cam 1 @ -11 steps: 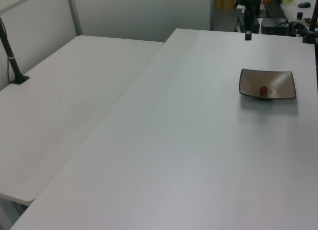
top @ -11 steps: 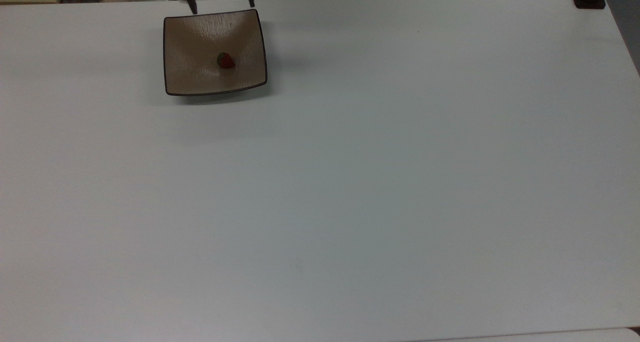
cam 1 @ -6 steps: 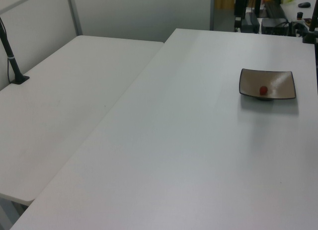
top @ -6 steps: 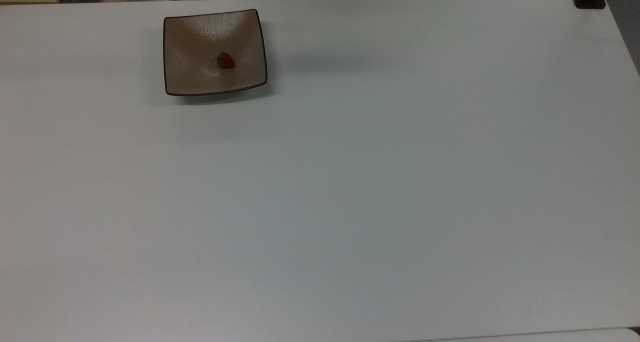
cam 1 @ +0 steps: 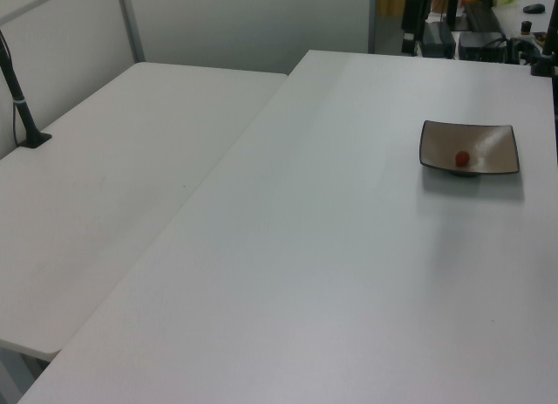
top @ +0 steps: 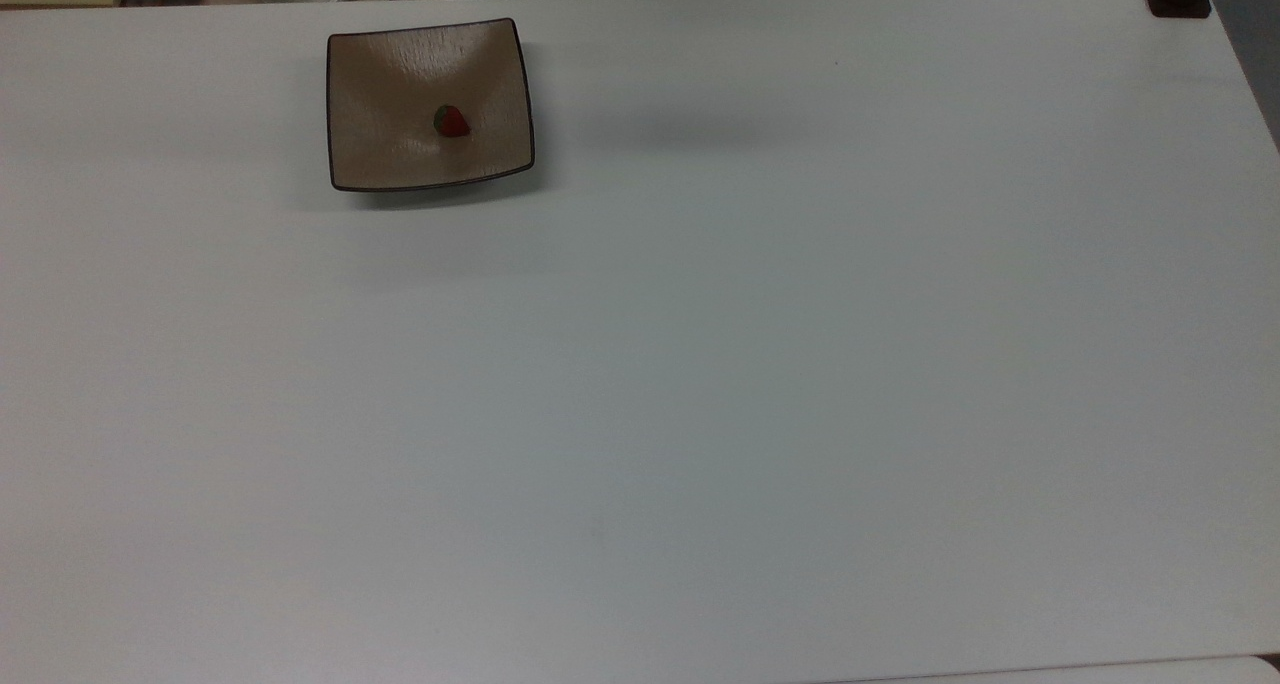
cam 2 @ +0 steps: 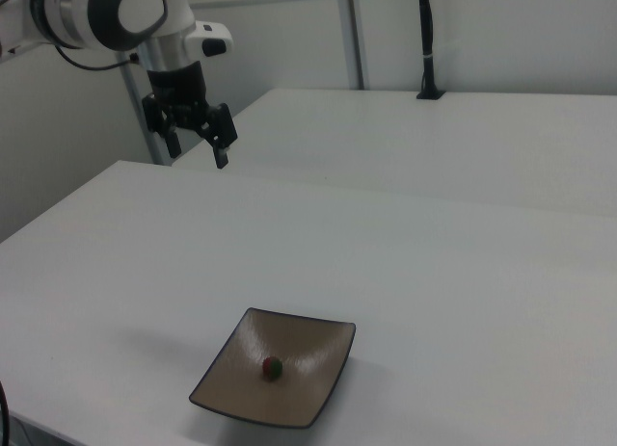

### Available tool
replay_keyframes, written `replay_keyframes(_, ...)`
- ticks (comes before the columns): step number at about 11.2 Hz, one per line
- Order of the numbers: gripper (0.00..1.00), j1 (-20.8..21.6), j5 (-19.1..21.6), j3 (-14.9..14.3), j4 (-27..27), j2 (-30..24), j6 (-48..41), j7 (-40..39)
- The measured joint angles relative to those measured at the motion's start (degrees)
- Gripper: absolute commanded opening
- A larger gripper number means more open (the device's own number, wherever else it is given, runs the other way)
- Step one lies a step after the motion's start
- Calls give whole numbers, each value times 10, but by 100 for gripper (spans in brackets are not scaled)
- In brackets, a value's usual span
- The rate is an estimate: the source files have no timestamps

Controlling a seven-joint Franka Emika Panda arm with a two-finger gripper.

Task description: Strawberries on a ceramic plate

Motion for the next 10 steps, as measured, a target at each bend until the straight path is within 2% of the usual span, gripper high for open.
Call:
replay_keyframes(5, 100, 1, -27, 1, -48, -5, 15, -48)
replay_keyframes(10, 100, 0, -27, 1, -50, -19, 20, -48)
